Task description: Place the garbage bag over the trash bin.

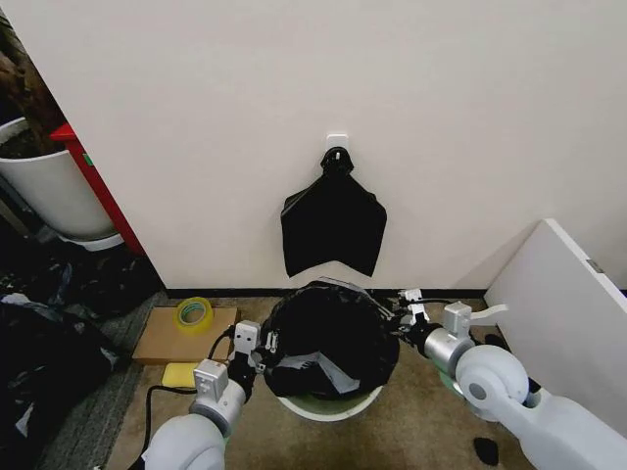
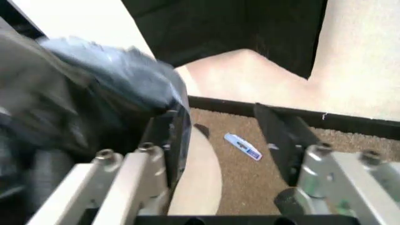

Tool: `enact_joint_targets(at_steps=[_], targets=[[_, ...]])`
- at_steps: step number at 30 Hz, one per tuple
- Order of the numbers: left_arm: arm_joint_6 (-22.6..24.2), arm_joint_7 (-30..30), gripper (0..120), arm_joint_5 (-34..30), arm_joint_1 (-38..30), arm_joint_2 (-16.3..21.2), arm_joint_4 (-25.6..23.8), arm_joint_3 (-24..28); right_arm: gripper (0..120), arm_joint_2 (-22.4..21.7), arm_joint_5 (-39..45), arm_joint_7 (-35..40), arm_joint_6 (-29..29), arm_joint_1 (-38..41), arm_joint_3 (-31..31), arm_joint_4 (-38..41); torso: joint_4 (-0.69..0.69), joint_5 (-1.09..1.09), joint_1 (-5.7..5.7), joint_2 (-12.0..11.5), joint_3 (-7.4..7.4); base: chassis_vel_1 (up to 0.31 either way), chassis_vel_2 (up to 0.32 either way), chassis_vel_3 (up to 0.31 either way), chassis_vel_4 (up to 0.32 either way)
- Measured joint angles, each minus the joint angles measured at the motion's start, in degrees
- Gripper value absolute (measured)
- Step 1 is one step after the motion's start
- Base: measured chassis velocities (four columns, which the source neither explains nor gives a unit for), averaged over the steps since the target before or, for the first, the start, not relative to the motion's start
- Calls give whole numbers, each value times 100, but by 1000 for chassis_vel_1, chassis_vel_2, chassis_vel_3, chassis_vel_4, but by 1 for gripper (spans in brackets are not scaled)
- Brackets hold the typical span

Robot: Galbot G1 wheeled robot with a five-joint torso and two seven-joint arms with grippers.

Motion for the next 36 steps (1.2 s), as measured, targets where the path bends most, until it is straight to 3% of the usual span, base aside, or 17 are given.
enact_joint_targets(at_steps=[8, 14, 21, 24, 33, 36], targets=[[58, -23, 3, -30, -4, 54, 159, -47, 77, -41, 60, 46, -23, -110, 354, -22, 0, 0, 0, 0, 0, 0, 0, 0, 0], [271, -237, 3, -530, -71, 24, 161, -92, 97, -60, -317, 101, 13, -496, 746, 193, -3, 1, 0, 0, 0, 0, 0, 0, 0], [469, -357, 3, -1188, -244, 31, 139, -111, 100, -115, -670, -169, 206, -1145, 1052, 1220, -1, -1, 0, 0, 0, 0, 0, 0, 0], [563, -390, 3, -1424, -393, 79, 186, -93, 100, -176, -1205, -538, 235, -1570, 834, 1918, 0, -2, 0, 0, 0, 0, 0, 0, 0], [608, -394, 3, -1499, -447, 83, 206, -47, 99, -185, -2047, -988, 174, -1787, 105, 2107, 0, 1, 0, 0, 0, 0, 0, 0, 0], [609, -380, 3, -1463, -393, 60, 175, -30, 88, -153, -2108, -1008, 126, -1732, -90, 1998, 0, 0, 0, 0, 0, 0, 0, 0, 0]])
